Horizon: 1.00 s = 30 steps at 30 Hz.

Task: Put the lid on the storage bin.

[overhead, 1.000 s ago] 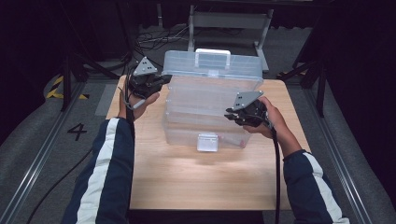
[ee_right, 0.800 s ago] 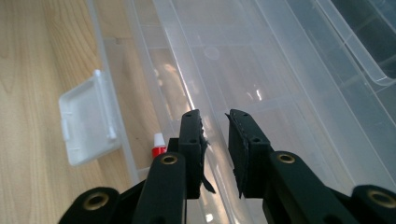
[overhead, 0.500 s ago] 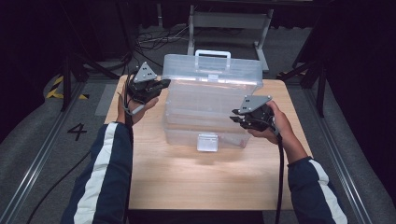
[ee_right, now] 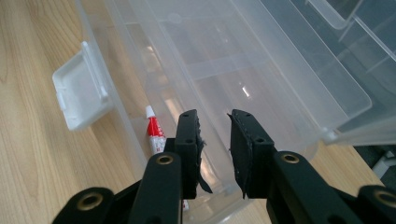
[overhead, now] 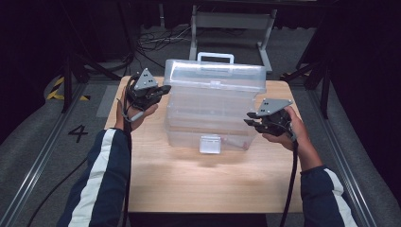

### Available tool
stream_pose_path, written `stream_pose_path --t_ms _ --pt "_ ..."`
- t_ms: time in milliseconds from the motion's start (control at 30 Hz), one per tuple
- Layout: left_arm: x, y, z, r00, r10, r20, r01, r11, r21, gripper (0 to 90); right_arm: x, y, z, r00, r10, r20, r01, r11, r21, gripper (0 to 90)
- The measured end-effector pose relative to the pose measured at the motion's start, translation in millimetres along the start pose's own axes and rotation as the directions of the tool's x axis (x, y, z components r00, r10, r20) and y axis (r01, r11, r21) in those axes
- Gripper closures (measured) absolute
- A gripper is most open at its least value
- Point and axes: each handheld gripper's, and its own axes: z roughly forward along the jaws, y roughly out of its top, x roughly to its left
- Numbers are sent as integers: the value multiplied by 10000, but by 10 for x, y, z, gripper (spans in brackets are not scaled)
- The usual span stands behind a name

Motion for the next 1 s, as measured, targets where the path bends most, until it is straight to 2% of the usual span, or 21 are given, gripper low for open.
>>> stream_pose_path --t_ms 167,333,400,600,1000 --pt "-26 -18 -4 9999 -48 121 48 10000 -41 900 -14 -128 -105 9992 386 88 -384 9991 -205 719" --pt "-50 -44 -38 9998 -72 210 75 9999 -149 900 2 -190 -197 9991 404 93 -401 9988 -275 713" --pt "-57 -61 -52 9995 -124 278 130 9997 -211 900 3 -218 -201 9991 348 246 -345 9993 -135 712" --pt "-79 -113 -67 9991 -92 410 101 9997 -218 900 -27 -336 -195 9969 747 248 -747 9972 -15 704" --pt "-140 -208 -88 9982 -39 606 41 10000 -34 900 -22 -476 -131 9943 1004 372 -1015 9944 294 671"
